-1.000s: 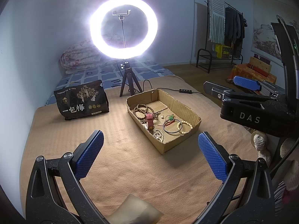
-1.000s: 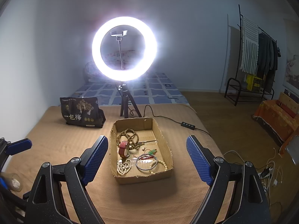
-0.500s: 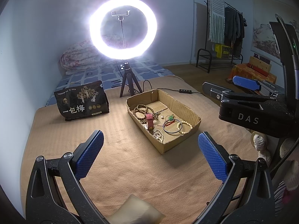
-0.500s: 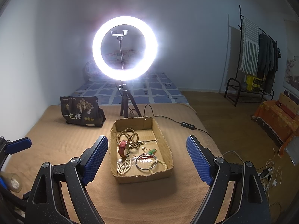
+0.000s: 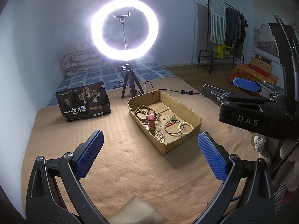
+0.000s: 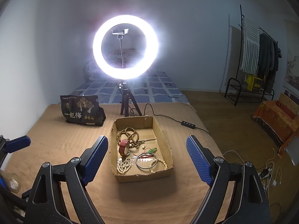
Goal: Organize jewelry
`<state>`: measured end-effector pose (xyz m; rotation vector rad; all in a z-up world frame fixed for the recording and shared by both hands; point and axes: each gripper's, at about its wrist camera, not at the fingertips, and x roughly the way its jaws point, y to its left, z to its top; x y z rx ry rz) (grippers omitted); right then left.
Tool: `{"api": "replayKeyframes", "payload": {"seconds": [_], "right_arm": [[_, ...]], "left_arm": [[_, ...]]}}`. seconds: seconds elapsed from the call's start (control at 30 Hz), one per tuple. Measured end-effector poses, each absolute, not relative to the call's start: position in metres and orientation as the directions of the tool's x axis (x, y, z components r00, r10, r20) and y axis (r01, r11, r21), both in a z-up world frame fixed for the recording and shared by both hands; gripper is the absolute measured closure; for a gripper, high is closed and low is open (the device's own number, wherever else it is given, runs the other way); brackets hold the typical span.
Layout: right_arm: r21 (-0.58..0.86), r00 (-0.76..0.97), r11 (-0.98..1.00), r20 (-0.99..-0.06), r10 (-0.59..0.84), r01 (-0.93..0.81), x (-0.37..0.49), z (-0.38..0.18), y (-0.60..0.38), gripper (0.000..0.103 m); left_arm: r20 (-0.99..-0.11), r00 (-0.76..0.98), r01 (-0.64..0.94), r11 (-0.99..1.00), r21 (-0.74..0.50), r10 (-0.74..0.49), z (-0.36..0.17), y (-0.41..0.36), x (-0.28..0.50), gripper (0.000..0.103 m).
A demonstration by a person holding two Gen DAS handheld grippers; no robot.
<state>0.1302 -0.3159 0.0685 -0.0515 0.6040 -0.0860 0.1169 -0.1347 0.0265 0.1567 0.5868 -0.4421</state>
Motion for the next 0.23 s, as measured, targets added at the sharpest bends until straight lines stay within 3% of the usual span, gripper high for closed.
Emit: {"api": "replayKeyframes", "payload": {"seconds": [0.23], "right_arm": [[-0.073, 0.819, 0.995, -0.566, -0.095, 0.065, 0.1301, 0.0686, -0.3157, 0.017]], "left_arm": [[-0.547, 0.762, 0.436, 0.899, 0.037, -0.347, 0.0271, -0.1347, 0.1114, 0.000]]}}
